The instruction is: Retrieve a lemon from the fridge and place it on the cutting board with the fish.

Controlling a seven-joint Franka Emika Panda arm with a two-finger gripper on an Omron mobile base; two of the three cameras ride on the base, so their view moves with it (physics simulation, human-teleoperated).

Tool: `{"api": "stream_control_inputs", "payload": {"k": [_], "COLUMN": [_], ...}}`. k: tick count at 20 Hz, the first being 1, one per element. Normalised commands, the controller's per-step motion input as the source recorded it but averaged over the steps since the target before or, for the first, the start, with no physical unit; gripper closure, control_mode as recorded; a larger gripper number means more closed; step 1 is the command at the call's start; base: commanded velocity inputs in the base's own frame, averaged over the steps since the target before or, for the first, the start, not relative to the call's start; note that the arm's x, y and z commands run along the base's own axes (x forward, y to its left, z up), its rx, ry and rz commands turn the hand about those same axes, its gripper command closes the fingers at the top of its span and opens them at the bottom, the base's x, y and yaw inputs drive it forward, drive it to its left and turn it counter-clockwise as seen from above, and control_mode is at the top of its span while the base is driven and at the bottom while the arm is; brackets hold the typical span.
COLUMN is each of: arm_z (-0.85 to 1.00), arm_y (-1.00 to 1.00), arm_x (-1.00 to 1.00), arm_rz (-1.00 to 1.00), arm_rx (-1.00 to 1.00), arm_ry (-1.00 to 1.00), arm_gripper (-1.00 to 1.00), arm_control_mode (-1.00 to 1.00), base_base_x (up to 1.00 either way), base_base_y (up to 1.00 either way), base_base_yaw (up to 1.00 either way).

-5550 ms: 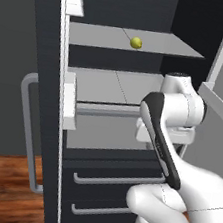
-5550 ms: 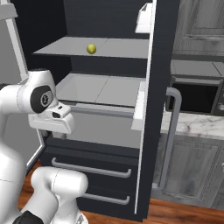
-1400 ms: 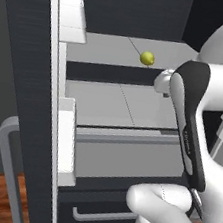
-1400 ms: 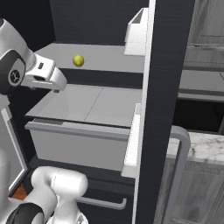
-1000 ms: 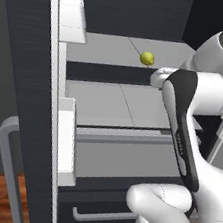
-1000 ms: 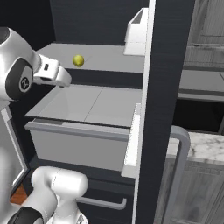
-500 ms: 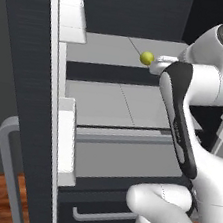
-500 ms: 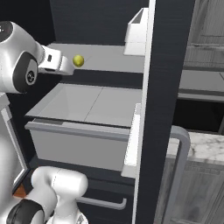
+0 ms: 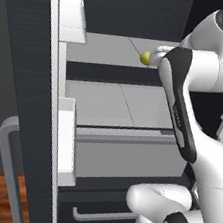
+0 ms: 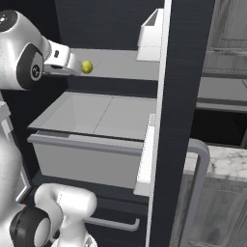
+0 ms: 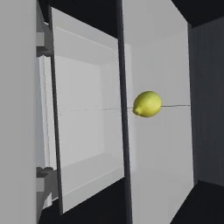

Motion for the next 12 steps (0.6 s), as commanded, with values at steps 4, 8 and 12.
{"api": "stream_control_inputs", "payload": {"k": [4,8,12], "arm_z": [-0.15,-0.12,-0.13], "arm_y": [0.00,0.00,0.00], "arm_x": [0.38,0.51,0.57], "arm_rz": [0.00,0.00,0.00], "arm_rx": [0.00,0.00,0.00], "arm_ry": [-0.03,0.00,0.00], "arm_gripper": [-1.00,-1.00,-1.00], "arm_control_mode": [-1.00,-1.00,-1.00], "base_base_x": [0.00,0.00,0.00], "base_base_y": [0.00,0.00,0.00], "base_base_yaw": [0.00,0.00,0.00]}}
